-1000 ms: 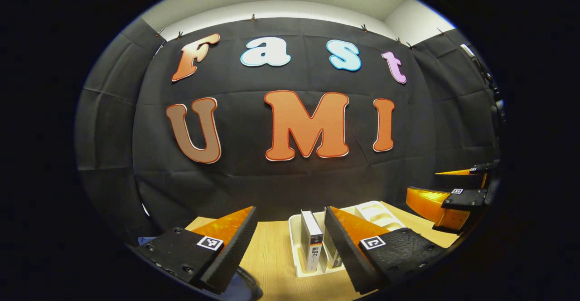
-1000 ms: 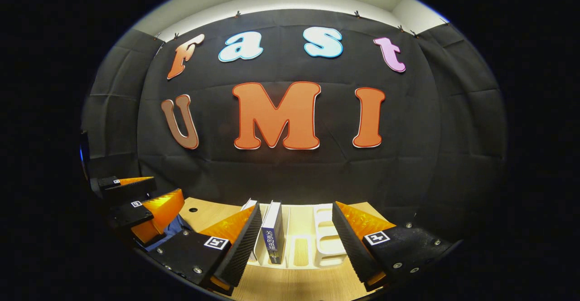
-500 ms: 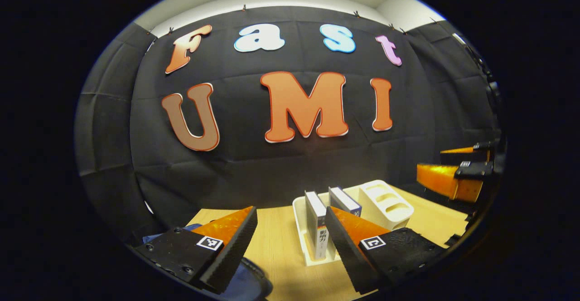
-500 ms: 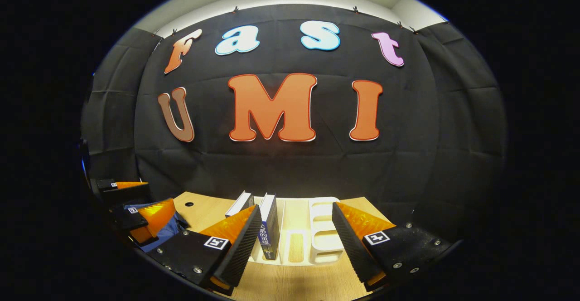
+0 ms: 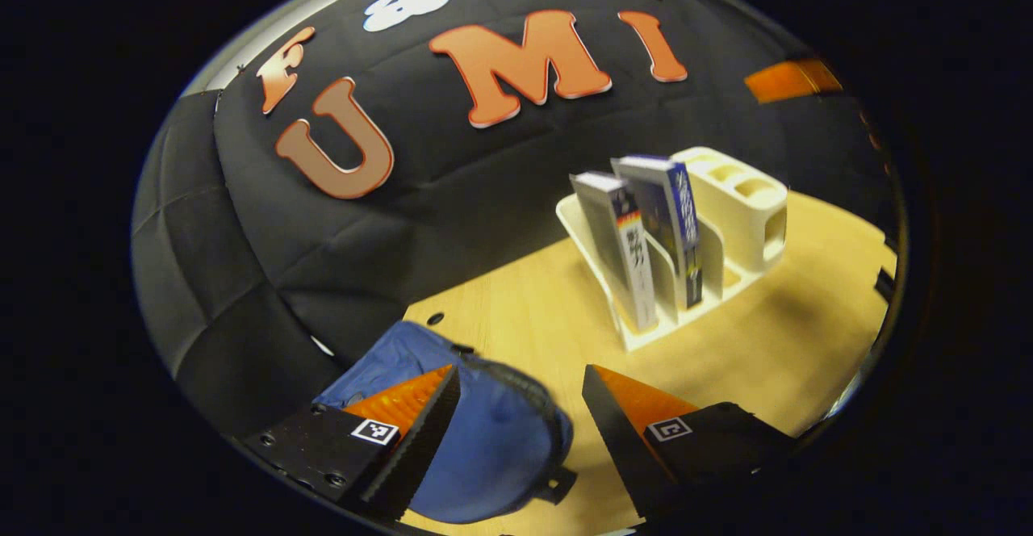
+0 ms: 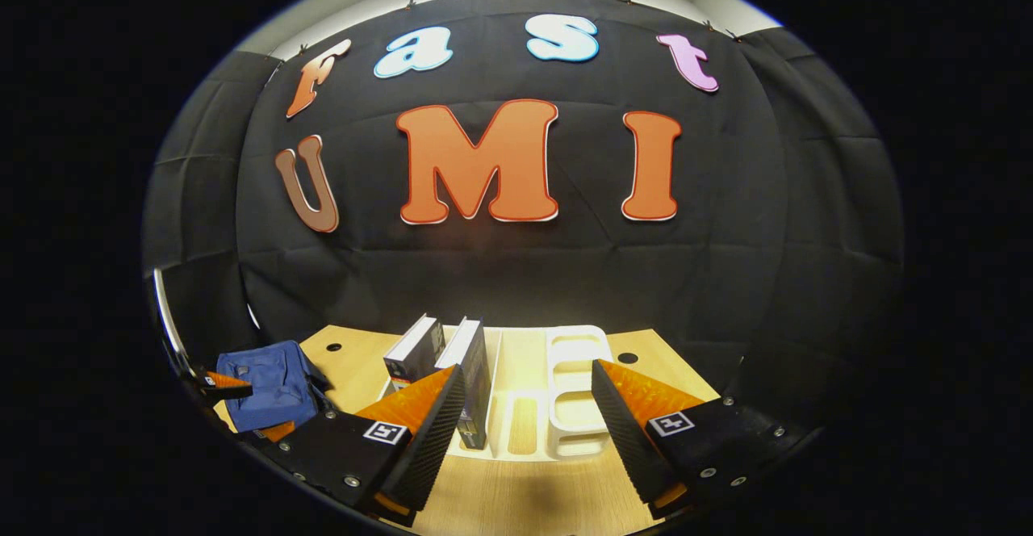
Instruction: Open the schoolbag, grab two books from the bookshelf and put them into the schoolbag.
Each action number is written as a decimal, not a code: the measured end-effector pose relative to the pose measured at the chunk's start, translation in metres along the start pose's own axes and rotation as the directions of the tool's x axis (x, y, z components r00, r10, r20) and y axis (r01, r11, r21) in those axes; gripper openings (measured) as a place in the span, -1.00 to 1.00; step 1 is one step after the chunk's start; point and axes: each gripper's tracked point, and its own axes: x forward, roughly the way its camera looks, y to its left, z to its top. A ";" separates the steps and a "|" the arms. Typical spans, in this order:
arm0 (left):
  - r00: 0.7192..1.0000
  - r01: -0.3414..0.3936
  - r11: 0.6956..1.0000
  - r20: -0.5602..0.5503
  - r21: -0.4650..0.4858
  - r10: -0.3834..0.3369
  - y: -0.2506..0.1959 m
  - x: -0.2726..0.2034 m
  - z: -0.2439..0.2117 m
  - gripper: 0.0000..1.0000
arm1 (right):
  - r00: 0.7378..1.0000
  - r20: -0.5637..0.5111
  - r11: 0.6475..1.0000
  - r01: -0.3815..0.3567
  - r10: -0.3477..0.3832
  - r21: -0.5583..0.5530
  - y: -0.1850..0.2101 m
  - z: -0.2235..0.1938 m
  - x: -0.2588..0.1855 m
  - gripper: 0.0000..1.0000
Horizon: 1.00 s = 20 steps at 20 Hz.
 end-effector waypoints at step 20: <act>0.924 -0.018 0.966 -0.365 0.256 0.114 -0.001 0.022 -0.148 0.42 | 0.996 -0.087 1.000 0.024 -0.025 -0.013 -0.016 -0.028 0.019 0.86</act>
